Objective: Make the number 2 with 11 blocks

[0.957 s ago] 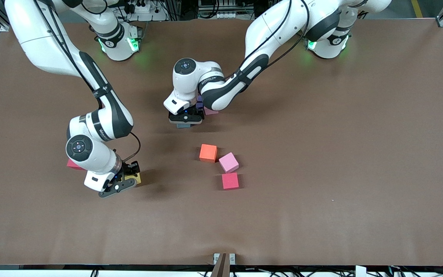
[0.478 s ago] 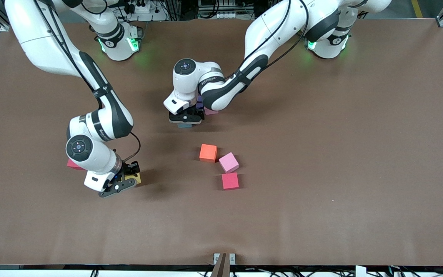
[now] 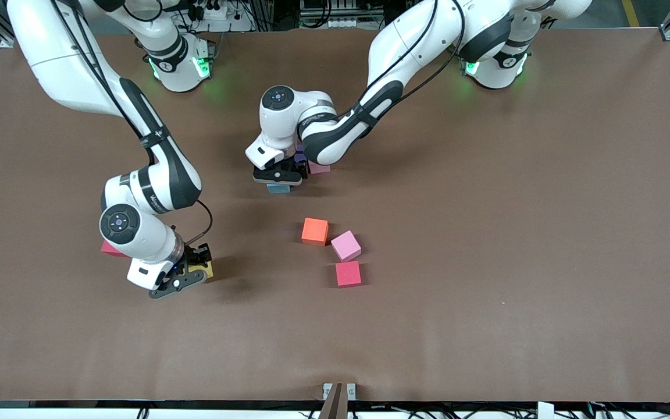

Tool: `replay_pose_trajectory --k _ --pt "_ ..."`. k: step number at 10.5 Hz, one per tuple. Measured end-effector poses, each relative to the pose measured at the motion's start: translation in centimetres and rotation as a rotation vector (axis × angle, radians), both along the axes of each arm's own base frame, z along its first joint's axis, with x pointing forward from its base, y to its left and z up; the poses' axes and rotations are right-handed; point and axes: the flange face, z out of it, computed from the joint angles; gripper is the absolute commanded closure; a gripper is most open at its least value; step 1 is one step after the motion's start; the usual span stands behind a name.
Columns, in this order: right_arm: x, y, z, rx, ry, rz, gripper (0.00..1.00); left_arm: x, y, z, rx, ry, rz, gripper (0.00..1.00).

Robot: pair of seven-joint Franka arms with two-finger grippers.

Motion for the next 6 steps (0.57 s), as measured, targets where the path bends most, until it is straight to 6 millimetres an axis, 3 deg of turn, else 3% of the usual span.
replay_pose_trajectory --k 6 --pt "-0.3 1.0 0.0 0.000 0.004 0.013 1.00 0.1 -0.3 1.1 -0.013 0.009 0.013 0.00"
